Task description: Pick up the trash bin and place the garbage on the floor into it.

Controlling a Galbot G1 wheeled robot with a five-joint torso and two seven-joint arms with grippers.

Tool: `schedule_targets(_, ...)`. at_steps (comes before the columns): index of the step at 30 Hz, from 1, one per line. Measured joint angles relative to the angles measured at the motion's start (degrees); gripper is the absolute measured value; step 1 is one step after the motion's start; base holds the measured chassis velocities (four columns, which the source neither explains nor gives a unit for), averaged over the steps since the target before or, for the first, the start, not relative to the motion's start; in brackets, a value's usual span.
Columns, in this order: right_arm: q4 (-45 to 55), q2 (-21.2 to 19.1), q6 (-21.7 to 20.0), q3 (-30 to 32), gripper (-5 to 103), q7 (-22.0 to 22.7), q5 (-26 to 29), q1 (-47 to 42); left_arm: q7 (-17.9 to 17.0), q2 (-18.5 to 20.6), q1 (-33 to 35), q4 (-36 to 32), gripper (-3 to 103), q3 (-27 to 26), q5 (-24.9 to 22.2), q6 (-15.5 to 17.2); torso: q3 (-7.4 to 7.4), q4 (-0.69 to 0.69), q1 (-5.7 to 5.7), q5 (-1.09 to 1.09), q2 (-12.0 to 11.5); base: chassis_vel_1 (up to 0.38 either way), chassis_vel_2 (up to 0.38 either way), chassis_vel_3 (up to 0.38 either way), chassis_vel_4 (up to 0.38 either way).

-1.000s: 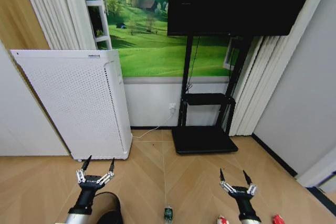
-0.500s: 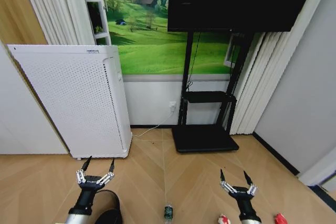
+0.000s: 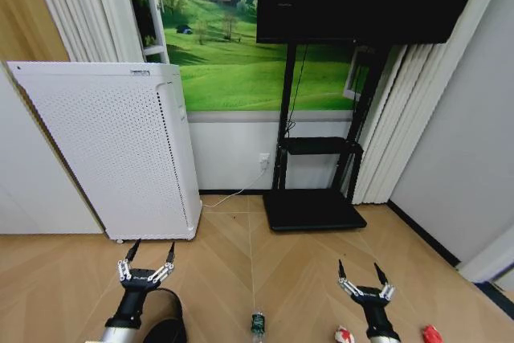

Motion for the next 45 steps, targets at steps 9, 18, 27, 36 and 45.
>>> schedule_targets(9,0.0,-0.1,-0.1,0.1,100,0.0,0.0,0.1,0.0,0.0,-0.1,0.3,95,0.0,-0.1,0.0,-1.82,0.00,-0.38,0.00,-2.2,0.000,0.000,0.000,0.000)
schedule_targets(18,-0.2,0.0,-0.1,0.0,100,0.1,0.0,0.1,0.0,0.1,0.1,-0.1,91,-0.2,-1.3,0.5,-3.43,0.00,-0.71,0.00,-4.1,0.000,0.000,0.000,0.000)
schedule_targets(27,-1.0,-0.5,-0.9,0.2,100,0.6,0.4,1.1,-6.3,1.2,3.3,-2.3,99,-2.6,-2.2,2.6,-4.06,-0.01,-0.74,0.00,-4.8,0.000,0.000,0.000,0.000)
schedule_targets(36,-3.7,-1.2,-1.3,-0.1,100,0.7,1.6,2.8,-11.8,3.8,12.8,-0.6,100,-8.5,-17.7,6.8,-3.92,0.01,-0.70,0.00,-4.6,0.000,0.000,0.000,0.000)
schedule_targets(45,-7.4,-2.3,-2.0,-0.9,100,0.1,4.9,8.1,-18.9,4.3,22.8,0.9,100,-8.6,-33.1,9.9,-3.76,0.00,-0.65,0.00,-4.4,0.000,0.000,0.000,0.000)
